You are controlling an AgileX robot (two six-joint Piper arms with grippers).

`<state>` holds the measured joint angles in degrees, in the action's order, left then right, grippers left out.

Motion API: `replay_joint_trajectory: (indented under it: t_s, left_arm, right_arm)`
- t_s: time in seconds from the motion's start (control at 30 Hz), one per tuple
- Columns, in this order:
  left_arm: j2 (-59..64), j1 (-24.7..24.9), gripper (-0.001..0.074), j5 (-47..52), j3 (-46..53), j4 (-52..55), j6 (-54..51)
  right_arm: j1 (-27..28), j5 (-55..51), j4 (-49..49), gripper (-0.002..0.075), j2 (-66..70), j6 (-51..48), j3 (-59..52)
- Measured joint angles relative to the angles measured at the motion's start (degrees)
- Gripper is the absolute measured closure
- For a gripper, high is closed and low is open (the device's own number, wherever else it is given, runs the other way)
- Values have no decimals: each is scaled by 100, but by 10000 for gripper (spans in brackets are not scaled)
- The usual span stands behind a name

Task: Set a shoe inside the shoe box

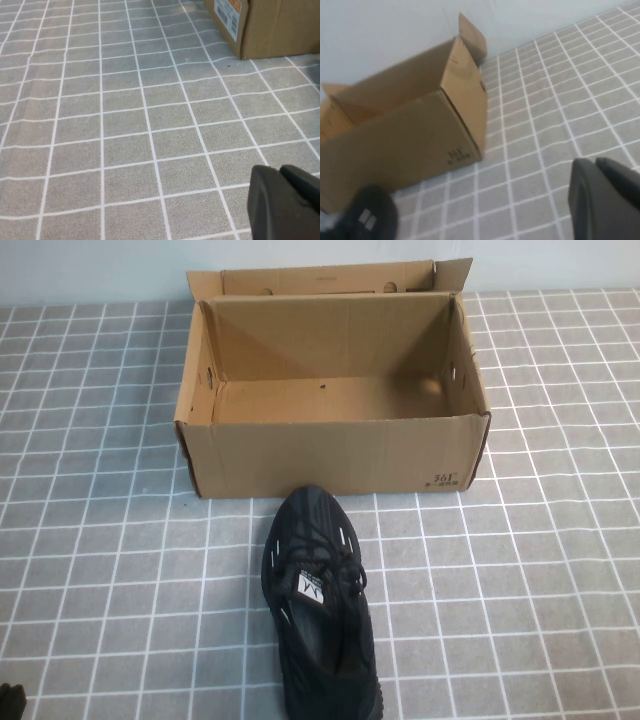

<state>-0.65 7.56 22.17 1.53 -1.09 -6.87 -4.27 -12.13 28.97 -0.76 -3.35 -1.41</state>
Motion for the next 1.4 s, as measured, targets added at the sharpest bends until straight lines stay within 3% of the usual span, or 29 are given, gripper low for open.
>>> replay_joint_trajectory:
  t_s: [0.2, 0.43, 0.57, 0.8, 1.07, 1.2, 1.4]
  left_arm:
    - [0, 0, 736, 0, 0, 0, 0]
    - [0, 0, 736, 0, 0, 0, 0]
    - [0, 0, 736, 0, 0, 0, 0]
    - [0, 0, 736, 0, 0, 0, 0]
    - [0, 0, 736, 0, 0, 0, 0]
    - [0, 0, 736, 0, 0, 0, 0]
    - [0, 0, 736, 0, 0, 0, 0]
  right_arm:
    - [0, 407, 2089, 742, 0, -220, 0]
    - [0, -374, 2815, 742, 0, -348, 234]
    - [9, -1316, 2455, 742, 624, -370, 1143]
    - [9, -3609, 1010, 742, 3073, -542, 2998]
    - [-48, -4358, 272, 743, 5326, -1302, 4439]
    - [-683, -4274, 155, 742, 6078, -1425, 4993]
    - [-2469, -4078, -398, 742, 7020, -1456, 5877]
